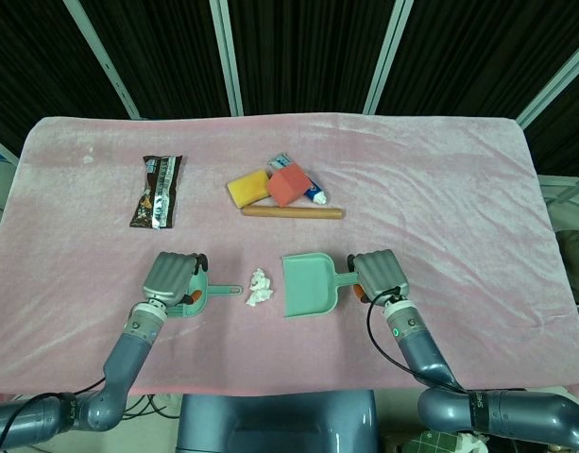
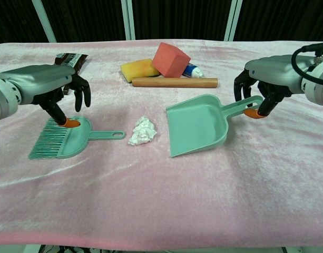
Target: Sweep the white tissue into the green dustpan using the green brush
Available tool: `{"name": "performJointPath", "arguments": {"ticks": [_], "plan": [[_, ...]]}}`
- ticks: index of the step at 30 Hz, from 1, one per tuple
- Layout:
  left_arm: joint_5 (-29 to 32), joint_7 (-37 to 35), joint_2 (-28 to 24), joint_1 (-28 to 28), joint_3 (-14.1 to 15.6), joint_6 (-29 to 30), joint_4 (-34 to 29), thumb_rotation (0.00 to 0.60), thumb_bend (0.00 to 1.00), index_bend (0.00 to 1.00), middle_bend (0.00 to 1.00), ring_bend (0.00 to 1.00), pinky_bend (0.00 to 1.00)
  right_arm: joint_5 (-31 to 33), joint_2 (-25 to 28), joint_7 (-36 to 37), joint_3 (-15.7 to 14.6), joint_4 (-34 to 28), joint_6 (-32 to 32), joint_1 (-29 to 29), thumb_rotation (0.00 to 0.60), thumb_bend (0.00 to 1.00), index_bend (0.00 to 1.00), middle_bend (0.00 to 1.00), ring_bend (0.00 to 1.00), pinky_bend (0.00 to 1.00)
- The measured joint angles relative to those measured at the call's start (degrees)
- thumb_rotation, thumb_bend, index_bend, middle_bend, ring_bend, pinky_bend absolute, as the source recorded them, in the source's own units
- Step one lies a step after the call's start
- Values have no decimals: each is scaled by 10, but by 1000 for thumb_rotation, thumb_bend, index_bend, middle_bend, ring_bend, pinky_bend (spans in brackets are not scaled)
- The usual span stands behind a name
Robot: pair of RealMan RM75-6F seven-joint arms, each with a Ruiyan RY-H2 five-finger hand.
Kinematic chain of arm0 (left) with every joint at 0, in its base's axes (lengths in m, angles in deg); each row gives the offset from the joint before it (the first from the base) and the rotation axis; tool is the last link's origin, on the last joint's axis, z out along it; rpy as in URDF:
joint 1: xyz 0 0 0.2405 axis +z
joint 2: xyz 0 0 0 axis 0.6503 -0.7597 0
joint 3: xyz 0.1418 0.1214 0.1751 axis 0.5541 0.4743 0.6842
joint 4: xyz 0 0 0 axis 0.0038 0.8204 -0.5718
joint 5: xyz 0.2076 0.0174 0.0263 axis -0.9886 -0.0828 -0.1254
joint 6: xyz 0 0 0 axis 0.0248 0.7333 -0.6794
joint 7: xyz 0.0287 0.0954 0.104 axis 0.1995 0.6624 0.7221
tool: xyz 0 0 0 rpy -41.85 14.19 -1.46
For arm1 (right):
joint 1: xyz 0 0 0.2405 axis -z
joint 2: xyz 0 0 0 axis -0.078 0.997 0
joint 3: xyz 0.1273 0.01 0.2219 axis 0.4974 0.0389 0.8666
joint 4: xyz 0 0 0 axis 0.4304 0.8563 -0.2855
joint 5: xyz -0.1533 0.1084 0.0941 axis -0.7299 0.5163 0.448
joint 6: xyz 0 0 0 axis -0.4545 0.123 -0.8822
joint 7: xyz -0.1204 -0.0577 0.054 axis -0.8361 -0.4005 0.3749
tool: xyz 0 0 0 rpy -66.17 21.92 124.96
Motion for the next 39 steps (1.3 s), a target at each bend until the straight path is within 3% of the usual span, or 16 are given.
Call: {"name": "performJointPath", "arguments": {"ticks": [16, 34, 39], "plan": [[98, 57, 81, -65, 3, 7, 62, 600, 273, 439, 457, 913, 1000, 5, 12, 21, -3, 8, -6, -1, 600, 512, 720, 727, 738, 808], [136, 55, 83, -85, 19, 4, 72, 600, 295, 459, 472, 913, 1000, 10, 20, 26, -6, 5, -2, -4, 600, 512, 719, 727, 738, 808], [142, 52, 85, -89, 23, 3, 76, 600, 357, 528, 546, 914, 1000, 12, 22, 26, -7, 4, -1, -5, 600, 512, 719, 727, 738, 808]]}}
